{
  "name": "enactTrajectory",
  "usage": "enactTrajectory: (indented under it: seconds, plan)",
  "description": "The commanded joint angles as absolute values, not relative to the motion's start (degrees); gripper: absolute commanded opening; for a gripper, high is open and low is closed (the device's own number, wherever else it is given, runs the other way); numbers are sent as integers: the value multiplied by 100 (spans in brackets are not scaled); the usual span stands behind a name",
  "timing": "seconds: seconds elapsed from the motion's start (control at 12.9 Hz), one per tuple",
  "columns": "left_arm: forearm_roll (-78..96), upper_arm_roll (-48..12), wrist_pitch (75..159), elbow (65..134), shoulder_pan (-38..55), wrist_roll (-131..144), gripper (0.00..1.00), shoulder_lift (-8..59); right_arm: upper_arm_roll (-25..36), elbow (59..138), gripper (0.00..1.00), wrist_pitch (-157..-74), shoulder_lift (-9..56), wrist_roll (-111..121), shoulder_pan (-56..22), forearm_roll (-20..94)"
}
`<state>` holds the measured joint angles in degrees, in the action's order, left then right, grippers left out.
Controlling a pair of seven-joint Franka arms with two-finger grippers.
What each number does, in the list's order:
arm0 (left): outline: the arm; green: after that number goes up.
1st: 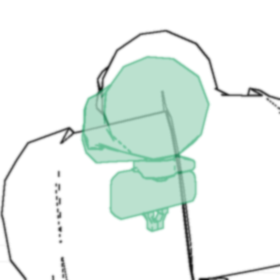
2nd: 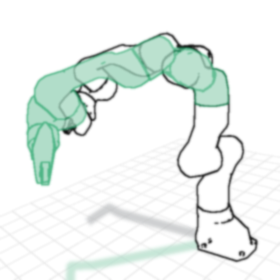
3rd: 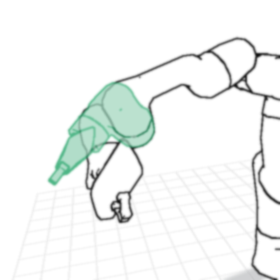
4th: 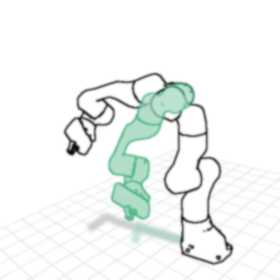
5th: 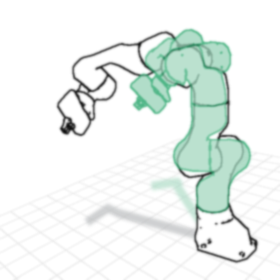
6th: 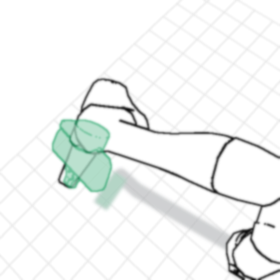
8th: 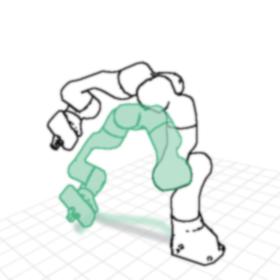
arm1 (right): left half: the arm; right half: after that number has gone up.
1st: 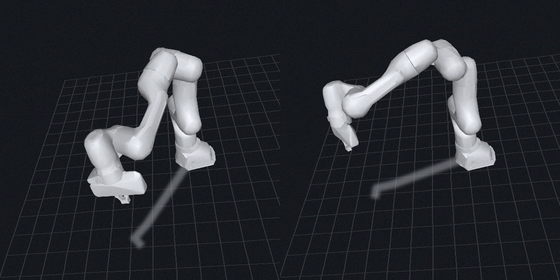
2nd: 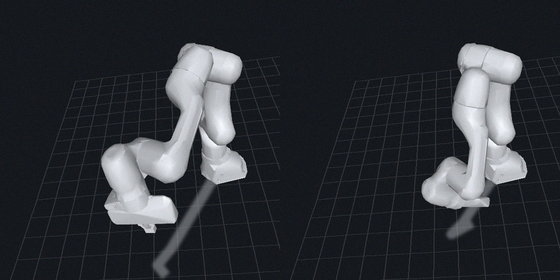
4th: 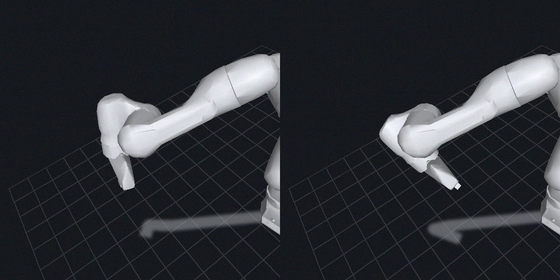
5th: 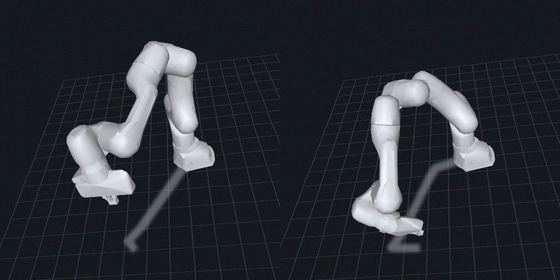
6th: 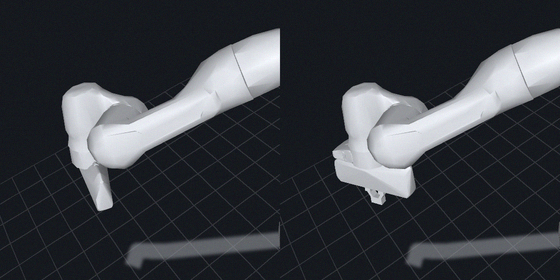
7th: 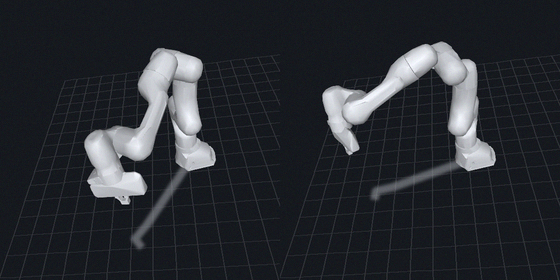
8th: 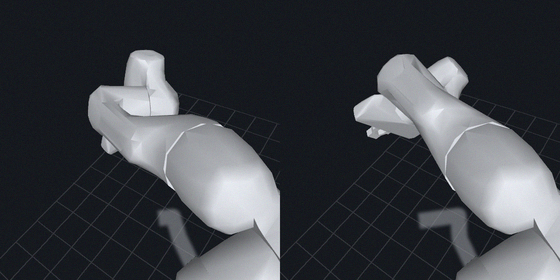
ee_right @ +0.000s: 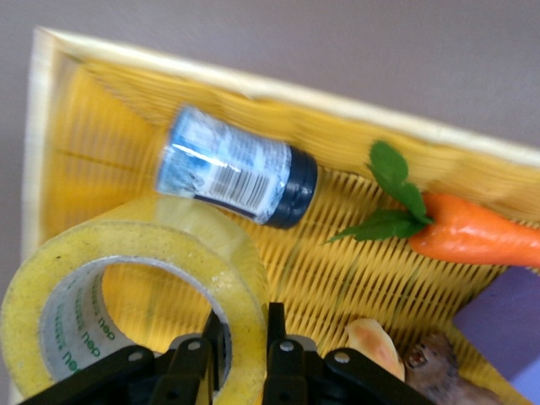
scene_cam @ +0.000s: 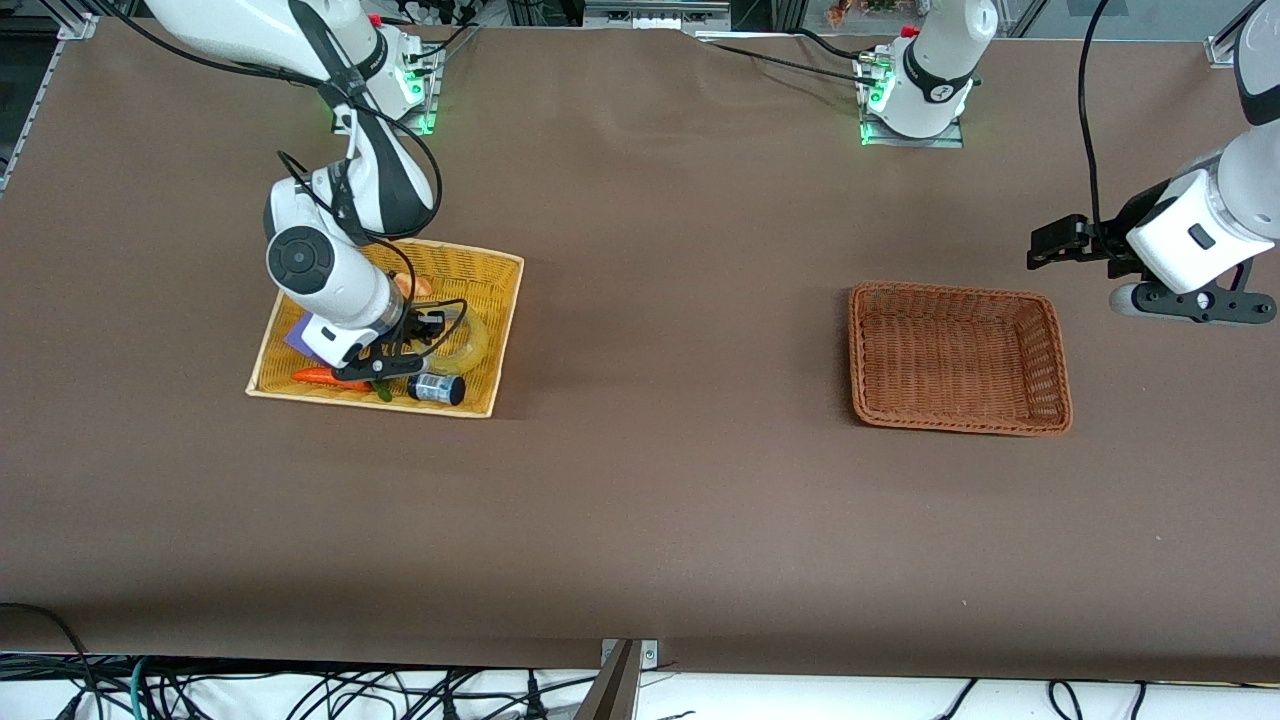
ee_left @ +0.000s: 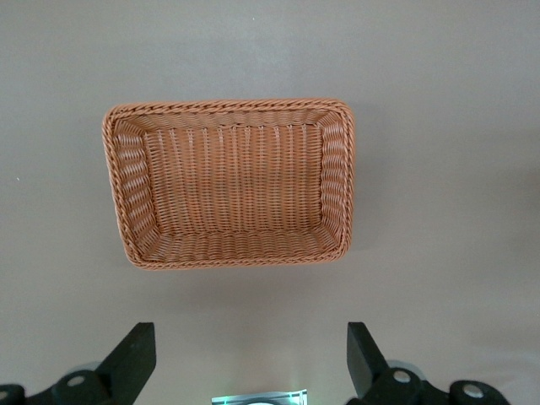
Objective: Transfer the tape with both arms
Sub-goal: 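Reach the right gripper down into the yellow tray and grasp the tape roll, then carry the tape roll with the right gripper toward the brown basket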
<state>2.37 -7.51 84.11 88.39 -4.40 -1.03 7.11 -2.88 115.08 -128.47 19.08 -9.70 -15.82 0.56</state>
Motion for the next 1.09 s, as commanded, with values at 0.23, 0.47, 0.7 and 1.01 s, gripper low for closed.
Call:
enactTrajectory:
  seconds: [0.23, 0.47, 0.7, 1.01]
  plan:
    - [343, -747, 8402, 8710, -501, -185, 100, 948, -1352, 10073, 0, -11601, 1933, -2351, -1713, 35]
    - [360, -747, 8402, 8710, -519, -185, 100, 1002, -1371, 9380, 0, -11672, 2643, -3932, -2808, -26]
    - [352, -721, 8420, 8710, -536, -185, 100, 1116, -1362, 8537, 0, -11926, 3539, -5191, -3549, -402]
    - [299, -703, 8411, 8710, -536, -158, 100, 1274, -1336, 8095, 0, -12741, 4437, -6107, -4086, -825]
